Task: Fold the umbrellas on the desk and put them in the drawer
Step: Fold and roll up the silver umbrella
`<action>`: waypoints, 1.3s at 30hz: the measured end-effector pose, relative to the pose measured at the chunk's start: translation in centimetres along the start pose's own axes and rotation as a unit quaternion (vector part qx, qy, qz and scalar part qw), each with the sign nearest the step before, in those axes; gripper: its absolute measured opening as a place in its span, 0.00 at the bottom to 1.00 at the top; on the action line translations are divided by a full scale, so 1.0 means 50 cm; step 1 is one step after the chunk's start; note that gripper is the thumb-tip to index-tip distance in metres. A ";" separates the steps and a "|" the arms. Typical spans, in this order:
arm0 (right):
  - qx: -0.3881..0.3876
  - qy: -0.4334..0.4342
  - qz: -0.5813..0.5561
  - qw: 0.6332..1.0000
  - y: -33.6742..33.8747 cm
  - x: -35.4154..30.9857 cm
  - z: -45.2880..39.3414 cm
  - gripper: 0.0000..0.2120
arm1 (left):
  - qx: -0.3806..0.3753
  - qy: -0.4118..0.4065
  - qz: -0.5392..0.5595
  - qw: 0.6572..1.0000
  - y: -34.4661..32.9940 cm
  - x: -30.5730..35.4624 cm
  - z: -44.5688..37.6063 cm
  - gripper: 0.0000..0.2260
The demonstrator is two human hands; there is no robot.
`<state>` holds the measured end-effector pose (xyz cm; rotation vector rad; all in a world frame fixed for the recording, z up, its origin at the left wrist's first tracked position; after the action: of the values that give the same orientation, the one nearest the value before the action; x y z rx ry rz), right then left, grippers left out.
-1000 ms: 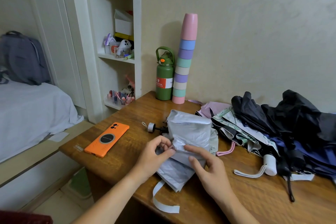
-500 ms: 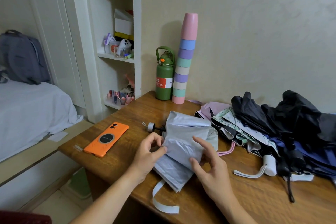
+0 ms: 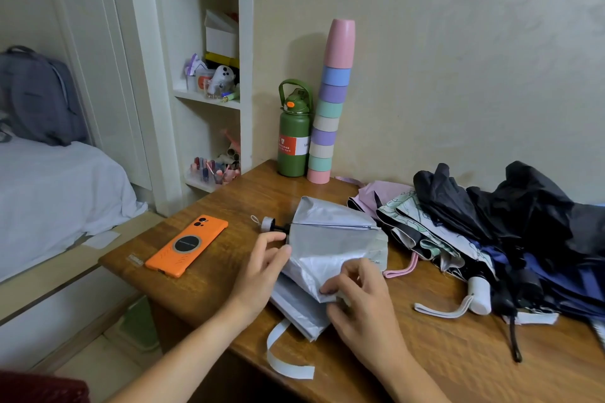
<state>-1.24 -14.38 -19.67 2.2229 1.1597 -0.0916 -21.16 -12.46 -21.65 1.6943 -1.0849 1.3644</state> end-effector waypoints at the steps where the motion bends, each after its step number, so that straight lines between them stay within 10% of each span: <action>1: -0.014 0.005 -0.001 1.000 -0.003 -0.005 0.002 0.11 | 0.006 0.001 -0.006 1.000 0.003 0.001 0.000 0.13; 39: -0.121 0.078 -0.055 0.988 -0.013 -0.025 0.007 0.11 | -0.042 0.090 -0.064 0.993 0.069 0.010 -0.010 0.14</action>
<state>-2.43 -15.21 -19.83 1.9804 1.3036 0.1717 -24.45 -13.51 -20.98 1.5215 -0.9039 1.3431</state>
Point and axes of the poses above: each hand's wrist, its own z-axis away from the middle knuckle, its own y-axis out of the back of the hand, x = y × z, the point moved 6 cm from there along -z, towards the middle knuckle, and after that the axes turned 14 degrees about x, right-handed, at the moved point
